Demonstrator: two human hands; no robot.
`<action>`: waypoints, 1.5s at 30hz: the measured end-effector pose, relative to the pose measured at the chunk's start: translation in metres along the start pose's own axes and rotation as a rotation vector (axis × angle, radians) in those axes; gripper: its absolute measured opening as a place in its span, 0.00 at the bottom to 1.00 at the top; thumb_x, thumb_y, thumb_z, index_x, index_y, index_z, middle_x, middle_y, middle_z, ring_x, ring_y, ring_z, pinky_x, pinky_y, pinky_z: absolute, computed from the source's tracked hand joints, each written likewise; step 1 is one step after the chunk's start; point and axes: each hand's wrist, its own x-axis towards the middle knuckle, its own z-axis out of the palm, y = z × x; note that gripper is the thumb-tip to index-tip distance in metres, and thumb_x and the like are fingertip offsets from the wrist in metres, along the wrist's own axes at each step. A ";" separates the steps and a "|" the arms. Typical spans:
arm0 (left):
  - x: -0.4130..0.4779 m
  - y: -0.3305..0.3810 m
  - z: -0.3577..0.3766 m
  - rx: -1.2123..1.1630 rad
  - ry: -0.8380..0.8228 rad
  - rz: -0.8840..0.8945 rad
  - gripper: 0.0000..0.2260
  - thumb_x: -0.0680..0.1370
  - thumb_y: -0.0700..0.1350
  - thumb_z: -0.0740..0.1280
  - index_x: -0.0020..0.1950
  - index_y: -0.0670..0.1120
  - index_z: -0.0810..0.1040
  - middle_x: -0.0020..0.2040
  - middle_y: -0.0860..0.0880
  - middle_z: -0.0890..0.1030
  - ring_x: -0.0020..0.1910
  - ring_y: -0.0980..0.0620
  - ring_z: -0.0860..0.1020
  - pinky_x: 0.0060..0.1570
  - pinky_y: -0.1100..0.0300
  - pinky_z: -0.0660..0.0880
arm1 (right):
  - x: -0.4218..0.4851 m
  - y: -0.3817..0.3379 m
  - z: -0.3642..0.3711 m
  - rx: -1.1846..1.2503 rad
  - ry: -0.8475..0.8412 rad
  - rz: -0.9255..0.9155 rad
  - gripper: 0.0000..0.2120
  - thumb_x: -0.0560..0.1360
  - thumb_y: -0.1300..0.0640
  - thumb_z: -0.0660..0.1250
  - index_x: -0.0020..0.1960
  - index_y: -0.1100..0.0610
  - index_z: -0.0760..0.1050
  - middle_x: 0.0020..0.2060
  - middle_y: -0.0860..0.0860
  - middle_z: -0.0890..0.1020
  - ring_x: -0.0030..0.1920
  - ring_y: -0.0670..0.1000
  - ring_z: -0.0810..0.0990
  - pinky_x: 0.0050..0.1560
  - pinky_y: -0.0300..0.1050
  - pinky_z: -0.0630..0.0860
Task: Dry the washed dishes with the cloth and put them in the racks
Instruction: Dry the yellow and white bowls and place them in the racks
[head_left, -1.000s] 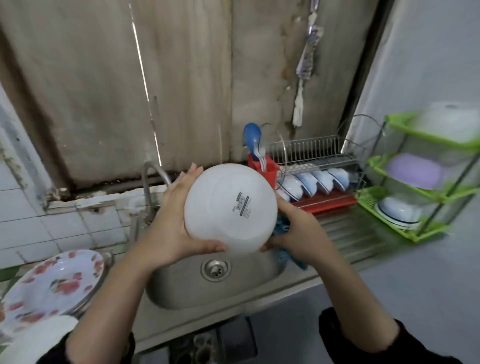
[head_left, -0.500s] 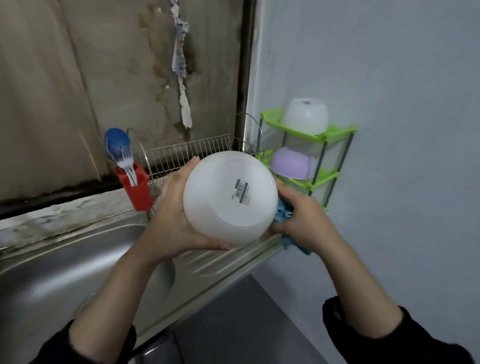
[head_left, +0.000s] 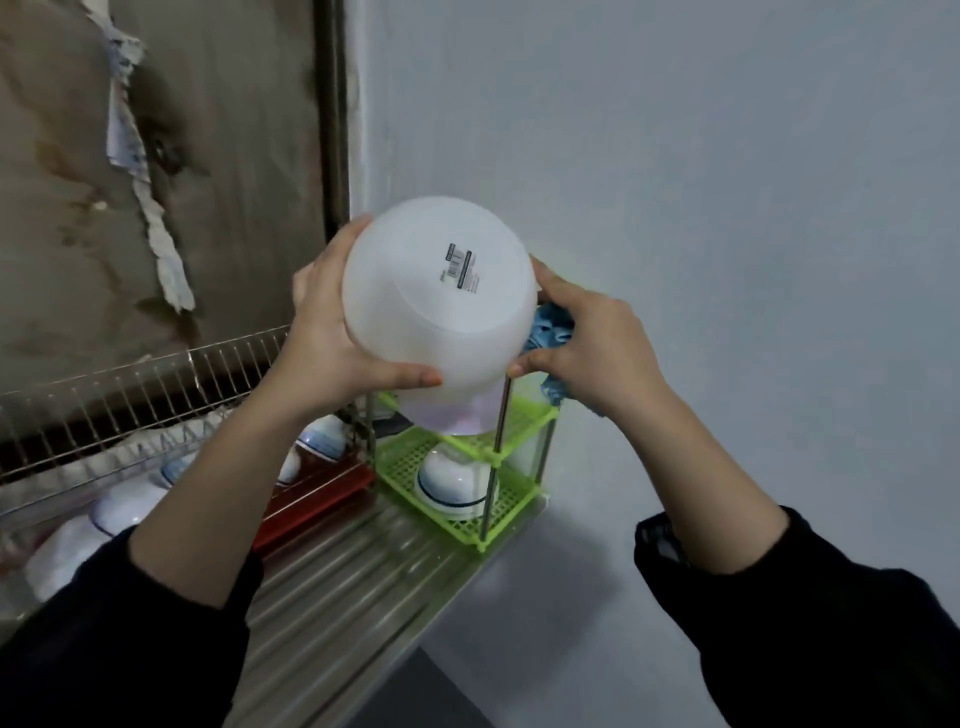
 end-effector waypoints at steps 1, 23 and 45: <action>0.017 -0.005 0.008 0.003 0.011 0.000 0.55 0.45 0.63 0.74 0.70 0.64 0.56 0.66 0.56 0.58 0.73 0.50 0.57 0.69 0.61 0.55 | 0.016 0.007 -0.002 -0.011 0.008 -0.002 0.48 0.62 0.54 0.80 0.74 0.35 0.61 0.59 0.41 0.81 0.62 0.51 0.77 0.60 0.51 0.75; 0.162 -0.122 0.100 -0.083 -0.154 -0.256 0.60 0.48 0.61 0.76 0.77 0.49 0.58 0.63 0.58 0.72 0.60 0.56 0.74 0.61 0.61 0.70 | 0.189 0.104 0.038 -0.272 -0.317 0.027 0.41 0.65 0.47 0.79 0.74 0.44 0.66 0.62 0.48 0.79 0.63 0.54 0.75 0.61 0.52 0.74; 0.067 -0.065 0.035 0.184 0.097 -0.174 0.13 0.74 0.49 0.73 0.58 0.50 0.79 0.56 0.43 0.80 0.52 0.42 0.77 0.53 0.54 0.71 | 0.075 0.030 0.023 -0.027 0.323 -0.049 0.23 0.73 0.51 0.70 0.67 0.46 0.74 0.59 0.49 0.76 0.55 0.52 0.78 0.55 0.47 0.74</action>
